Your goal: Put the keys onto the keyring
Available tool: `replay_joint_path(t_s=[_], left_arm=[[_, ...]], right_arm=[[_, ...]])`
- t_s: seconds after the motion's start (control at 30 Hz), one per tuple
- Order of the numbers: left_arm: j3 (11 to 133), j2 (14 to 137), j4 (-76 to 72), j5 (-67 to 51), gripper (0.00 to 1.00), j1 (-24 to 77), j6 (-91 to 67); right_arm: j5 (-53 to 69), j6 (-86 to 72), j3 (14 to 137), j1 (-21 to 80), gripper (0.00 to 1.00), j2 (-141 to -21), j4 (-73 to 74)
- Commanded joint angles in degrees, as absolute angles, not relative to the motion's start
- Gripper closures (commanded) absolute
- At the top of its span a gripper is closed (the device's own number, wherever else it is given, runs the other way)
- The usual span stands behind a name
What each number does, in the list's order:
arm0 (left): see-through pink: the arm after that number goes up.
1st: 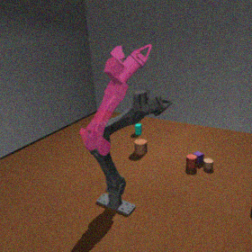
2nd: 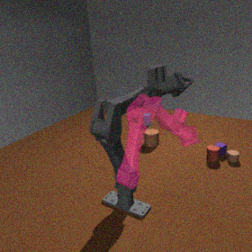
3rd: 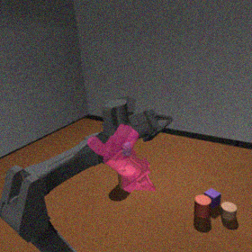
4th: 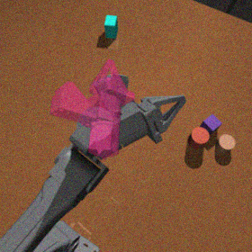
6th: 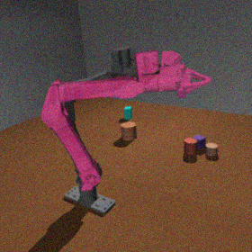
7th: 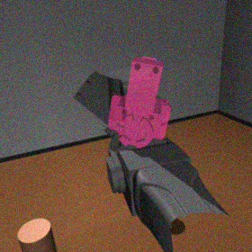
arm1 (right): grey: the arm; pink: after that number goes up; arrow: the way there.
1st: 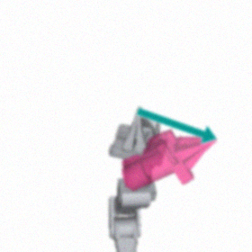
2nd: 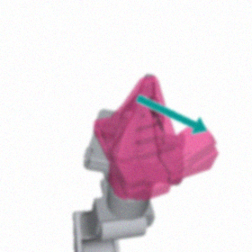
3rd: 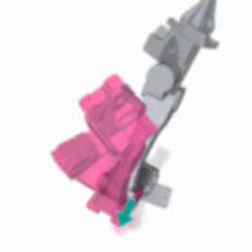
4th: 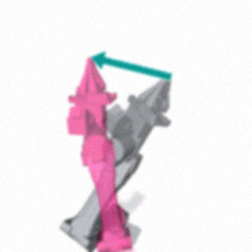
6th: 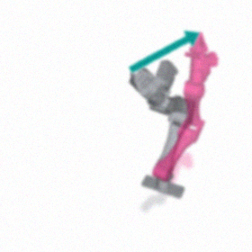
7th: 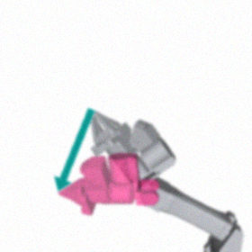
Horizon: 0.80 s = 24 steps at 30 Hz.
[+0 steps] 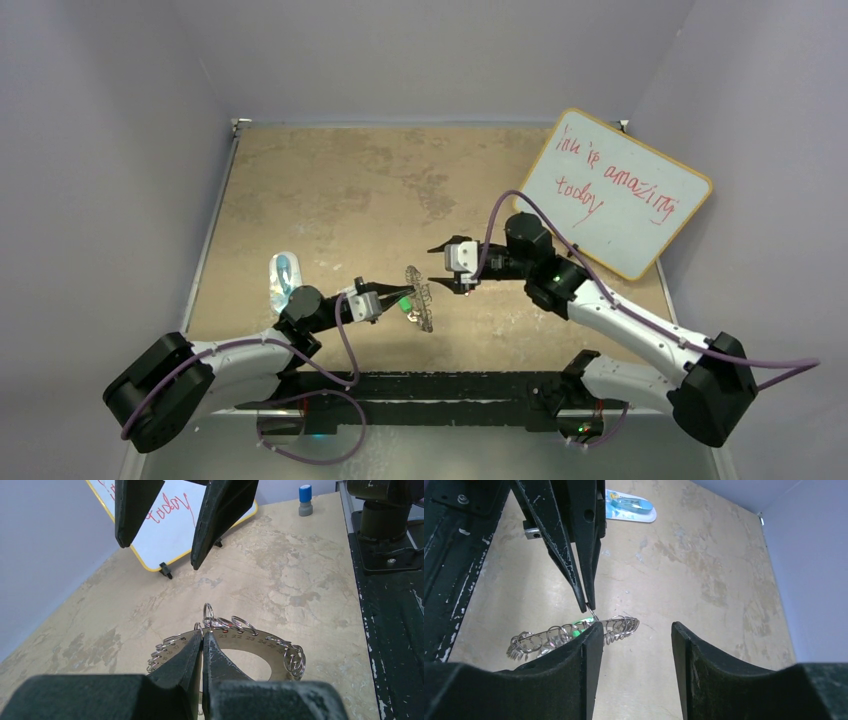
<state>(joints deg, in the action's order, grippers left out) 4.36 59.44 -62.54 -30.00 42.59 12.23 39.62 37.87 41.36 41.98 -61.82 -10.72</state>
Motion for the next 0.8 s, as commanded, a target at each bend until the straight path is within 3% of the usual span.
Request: replay_joint_path(t_s=[0.0, 0.33, 0.6, 0.77], left_arm=[[5.5, 59.5, -63.5, -30.7, 1.0, 43.2, 13.4], [5.6, 59.4, -63.5, -30.6, 1.0, 43.3, 13.4], [5.4, 58.6, -62.4, -30.2, 1.0, 43.5, 13.4], [5.5, 58.5, -62.3, -30.1, 1.0, 43.5, 13.5]], right_arm=[[37.6, 39.9, 41.0, 41.9, 0.45, -62.1, -7.6], [42.9, 45.1, 45.8, 42.0, 0.55, -68.7, -1.7], [47.0, 46.9, 46.5, 42.0, 0.73, -69.8, -0.9], [48.6, 47.1, 45.9, 42.0, 0.73, -69.9, -1.4]])
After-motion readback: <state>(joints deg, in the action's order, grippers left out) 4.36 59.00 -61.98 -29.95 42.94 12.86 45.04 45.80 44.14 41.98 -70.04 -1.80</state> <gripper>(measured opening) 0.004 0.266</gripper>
